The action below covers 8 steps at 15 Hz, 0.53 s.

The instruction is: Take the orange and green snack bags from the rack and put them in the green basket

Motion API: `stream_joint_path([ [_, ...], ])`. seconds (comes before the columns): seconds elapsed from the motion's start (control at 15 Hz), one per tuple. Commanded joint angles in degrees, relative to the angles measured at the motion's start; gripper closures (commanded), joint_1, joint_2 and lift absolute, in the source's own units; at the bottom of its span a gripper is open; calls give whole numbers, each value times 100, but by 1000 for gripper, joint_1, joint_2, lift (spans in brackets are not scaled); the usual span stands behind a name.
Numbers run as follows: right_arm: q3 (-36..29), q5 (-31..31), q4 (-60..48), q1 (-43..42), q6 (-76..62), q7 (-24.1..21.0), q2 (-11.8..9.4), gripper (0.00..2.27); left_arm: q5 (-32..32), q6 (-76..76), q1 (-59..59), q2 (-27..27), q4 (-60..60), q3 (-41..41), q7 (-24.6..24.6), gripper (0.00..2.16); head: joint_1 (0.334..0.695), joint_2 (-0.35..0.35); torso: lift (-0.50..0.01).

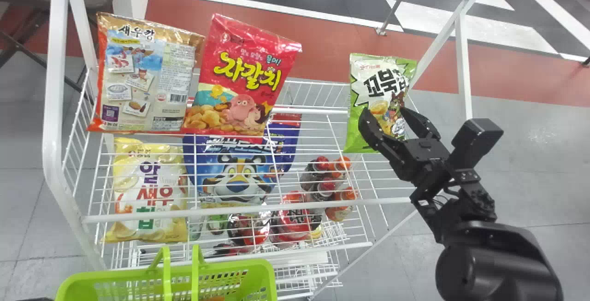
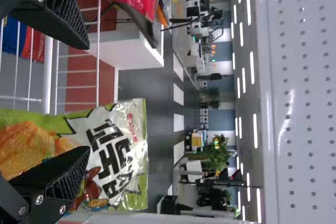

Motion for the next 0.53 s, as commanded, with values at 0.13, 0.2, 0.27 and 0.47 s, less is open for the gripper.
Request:
stream_joint_path([
  [0.13, -128, 201, 545, -530, 313, -259, -74, 140, 9, 52, -4, 15, -4, 23, -18, 2145, 695, -350, 0],
  [0.2, -128, 297, 677, -662, 313, -268, -100, 140, 9, 52, -4, 24, -13, 23, -18, 2145, 695, -350, 0],
  [0.27, -128, 333, 783, -767, 348, -268, -118, 140, 18, 70, -4, 24, -21, 23, -18, 2145, 695, -350, 0],
  [0.47, -102, 385, 1038, -1013, 401, -268, -162, 140, 27, 122, -13, 24, -21, 41, -35, 2145, 695, -350, 0],
])
